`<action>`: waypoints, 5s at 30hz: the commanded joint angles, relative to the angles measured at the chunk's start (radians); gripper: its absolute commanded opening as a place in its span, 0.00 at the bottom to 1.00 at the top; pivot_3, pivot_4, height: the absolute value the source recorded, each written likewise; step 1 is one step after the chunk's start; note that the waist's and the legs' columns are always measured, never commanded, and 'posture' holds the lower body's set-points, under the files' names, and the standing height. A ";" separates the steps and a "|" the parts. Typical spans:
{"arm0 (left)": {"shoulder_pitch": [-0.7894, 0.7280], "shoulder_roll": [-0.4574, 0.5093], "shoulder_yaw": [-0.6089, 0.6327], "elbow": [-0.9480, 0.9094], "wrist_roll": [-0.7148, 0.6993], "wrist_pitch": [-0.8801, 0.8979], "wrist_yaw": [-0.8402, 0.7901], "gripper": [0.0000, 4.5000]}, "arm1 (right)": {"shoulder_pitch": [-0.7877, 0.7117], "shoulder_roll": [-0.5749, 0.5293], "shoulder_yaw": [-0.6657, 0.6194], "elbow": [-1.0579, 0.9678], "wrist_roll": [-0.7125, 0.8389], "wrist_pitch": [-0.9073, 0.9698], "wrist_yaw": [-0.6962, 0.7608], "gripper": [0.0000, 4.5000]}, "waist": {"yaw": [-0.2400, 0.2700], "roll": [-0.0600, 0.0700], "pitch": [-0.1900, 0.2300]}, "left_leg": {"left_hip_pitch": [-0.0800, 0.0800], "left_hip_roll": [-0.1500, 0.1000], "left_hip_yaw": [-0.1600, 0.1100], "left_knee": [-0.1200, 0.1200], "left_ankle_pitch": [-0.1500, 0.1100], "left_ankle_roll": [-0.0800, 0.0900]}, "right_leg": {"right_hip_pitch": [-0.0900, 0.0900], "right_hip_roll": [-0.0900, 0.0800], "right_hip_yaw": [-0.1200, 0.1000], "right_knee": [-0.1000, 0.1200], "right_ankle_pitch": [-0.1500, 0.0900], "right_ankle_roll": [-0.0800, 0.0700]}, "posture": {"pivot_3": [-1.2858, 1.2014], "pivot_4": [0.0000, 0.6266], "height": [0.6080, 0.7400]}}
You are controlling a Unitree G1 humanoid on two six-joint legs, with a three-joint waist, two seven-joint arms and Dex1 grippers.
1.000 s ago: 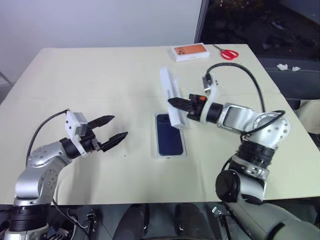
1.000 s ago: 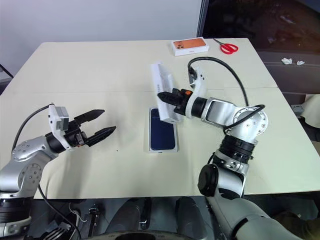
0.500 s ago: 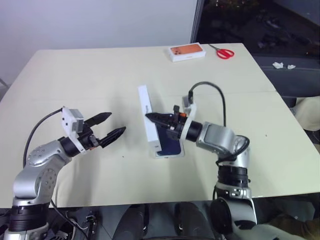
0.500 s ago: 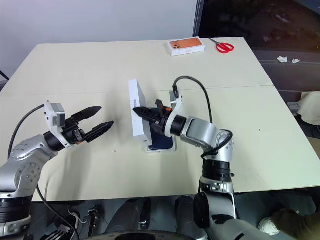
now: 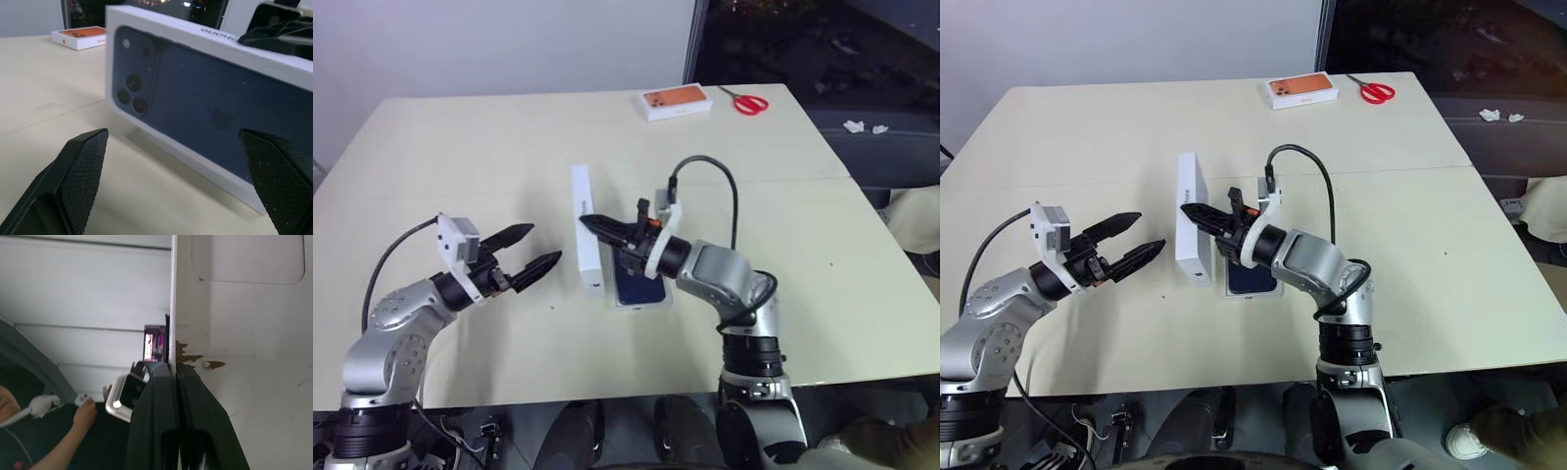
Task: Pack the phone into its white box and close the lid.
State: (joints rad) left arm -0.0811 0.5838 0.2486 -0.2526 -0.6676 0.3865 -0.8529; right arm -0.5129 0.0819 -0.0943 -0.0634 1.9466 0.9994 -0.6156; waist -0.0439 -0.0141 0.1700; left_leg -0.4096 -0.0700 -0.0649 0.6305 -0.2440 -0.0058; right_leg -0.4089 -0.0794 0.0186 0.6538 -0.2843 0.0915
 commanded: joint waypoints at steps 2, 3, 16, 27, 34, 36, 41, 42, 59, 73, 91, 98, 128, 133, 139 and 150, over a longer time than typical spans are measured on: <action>0.007 0.000 0.005 -0.036 -0.008 -0.008 -0.006 1.00 | 0.040 -0.053 0.041 0.024 0.026 0.016 0.050 0.00 | 0.003 0.000 0.000 | 0.000 0.000 0.000 0.000 0.000 0.000 | 0.000 0.000 0.000 0.000 0.000 0.000 | 0.52 0.24 1.00; 0.008 -0.003 0.002 -0.036 -0.007 -0.009 -0.005 1.00 | 0.044 -0.063 0.051 0.031 0.026 0.015 0.058 0.00 | 0.002 0.000 0.000 | 0.000 0.000 0.000 0.000 0.000 0.000 | 0.001 -0.001 0.000 0.000 0.000 0.000 | 0.52 0.24 1.00; 0.031 -0.053 -0.077 -0.022 0.045 -0.043 -0.006 1.00 | 0.017 -0.173 0.080 0.045 -0.094 -0.006 0.218 0.99 | 0.002 0.000 0.000 | 0.000 0.000 0.001 0.000 0.000 0.000 | 0.000 0.000 0.000 0.000 0.000 0.000 | 0.52 0.24 1.00; -0.005 -0.144 -0.177 0.013 0.101 -0.080 0.016 1.00 | -0.153 -0.478 0.008 0.053 -0.365 0.056 0.531 0.99 | 0.024 -0.001 0.000 | 0.000 0.000 0.001 0.001 0.000 0.001 | 0.001 -0.001 0.000 -0.001 0.000 0.000 | 0.52 0.24 1.00; -0.062 -0.201 -0.224 0.125 0.140 -0.114 0.016 1.00 | -0.099 -0.833 0.178 -0.060 -0.904 -0.083 1.018 0.88 | 0.033 -0.001 0.000 | 0.000 -0.001 0.002 0.003 -0.001 0.004 | 0.005 -0.002 -0.001 -0.004 0.000 0.000 | 0.52 0.24 1.00; -0.073 -0.213 -0.230 0.146 0.142 -0.114 0.009 1.00 | -0.077 -0.869 0.207 -0.060 -1.019 -0.146 1.088 0.69 | 0.030 -0.001 0.000 | 0.000 -0.001 0.002 0.003 -0.002 0.005 | 0.005 -0.002 -0.001 -0.004 0.000 0.001 | 0.52 0.24 1.00; -0.120 -0.257 -0.261 0.198 0.164 -0.119 0.018 0.79 | -0.070 -0.868 0.198 -0.024 -1.183 -0.220 1.162 0.08 | 0.033 0.000 0.000 | 0.000 0.000 0.003 0.003 -0.002 0.004 | 0.003 -0.001 0.000 -0.002 0.000 0.001 | 0.52 0.24 1.00; -0.132 -0.269 -0.269 0.206 0.165 -0.115 0.017 0.69 | -0.071 -0.864 0.196 -0.019 -1.205 -0.228 1.172 0.00 | 0.035 0.000 0.000 | 0.000 0.000 0.003 0.004 -0.002 0.004 | 0.003 -0.001 -0.001 -0.003 0.000 0.001 | 0.52 0.24 1.00; -0.080 -0.172 -0.193 0.070 0.161 -0.029 0.059 0.03 | -0.006 -0.797 0.276 -0.102 -1.521 -0.364 1.303 0.00 | 0.031 -0.001 0.000 | 0.000 -0.001 0.003 0.004 -0.002 0.005 | 0.003 -0.002 0.001 -0.004 0.000 0.001 | 0.52 0.24 1.00; -0.038 -0.145 -0.335 0.108 0.306 -0.001 0.104 0.03 | 0.037 -0.740 0.369 -0.101 -1.724 -0.509 1.367 0.00 | 0.037 0.000 0.000 | 0.000 -0.002 0.002 0.004 -0.002 0.004 | 0.004 -0.003 0.000 -0.004 0.001 0.001 | 0.52 0.24 1.00; -0.184 -0.273 -0.380 0.221 0.357 -0.021 0.134 0.03 | 0.070 -0.751 0.335 -0.129 -1.812 -0.509 1.397 0.00 | 0.055 0.000 0.000 | 0.001 -0.002 0.002 0.005 -0.002 0.004 | 0.005 -0.003 0.000 -0.003 0.001 0.001 | 0.52 0.24 1.00; -0.234 -0.313 -0.375 0.266 0.366 -0.043 0.136 0.03 | 0.071 -0.760 0.315 -0.112 -1.831 -0.511 1.402 0.00 | 0.055 0.000 0.000 | 0.001 -0.002 0.002 0.006 -0.002 0.004 | 0.005 -0.002 0.000 -0.003 0.001 0.002 | 0.52 0.24 1.00; -0.472 -0.380 -0.353 0.390 0.384 -0.071 0.173 0.03 | -0.097 -0.654 0.254 0.109 -1.880 -0.616 1.370 0.00 | 0.055 -0.001 0.000 | 0.000 -0.003 0.003 0.008 0.002 -0.002 | 0.006 -0.001 -0.002 -0.003 0.001 0.002 | 0.52 0.24 1.00; -0.467 -0.359 -0.464 0.542 0.519 -0.164 0.149 0.03 | -0.051 -0.633 0.354 0.166 -1.974 -0.675 1.356 0.00 | 0.050 -0.001 0.000 | 0.000 -0.003 0.004 0.009 0.002 -0.002 | 0.005 0.000 -0.001 -0.001 0.001 0.002 | 0.52 0.24 1.00; -0.386 -0.326 -0.467 0.486 0.482 -0.152 0.072 0.03 | 0.018 -0.650 0.355 0.108 -1.983 -0.675 1.389 0.00 | 0.044 0.000 -0.005 | 0.003 -0.002 0.003 0.011 0.001 -0.001 | 0.008 0.000 0.000 0.000 0.001 0.002 | 0.52 0.24 1.00; -0.195 -0.182 -0.394 0.022 0.197 0.121 -0.072 0.03 | 0.227 -0.817 0.272 -0.308 -1.722 -0.431 1.626 0.00 | 0.039 0.001 -0.004 | -0.002 -0.002 0.002 0.014 -0.004 0.006 | 0.006 -0.002 0.001 -0.001 0.001 0.002 | 0.52 0.24 1.00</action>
State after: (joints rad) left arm -0.2962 0.3947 -0.1352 -0.1884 -0.4412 0.4851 -0.8998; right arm -0.2979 -0.7142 0.1868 -0.3149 0.1981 0.5600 0.9796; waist -0.0051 -0.0132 0.1661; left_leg -0.4106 -0.0716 -0.0630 0.6444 -0.2482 0.0015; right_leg -0.4019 -0.0820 0.0189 0.6527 -0.2834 0.0934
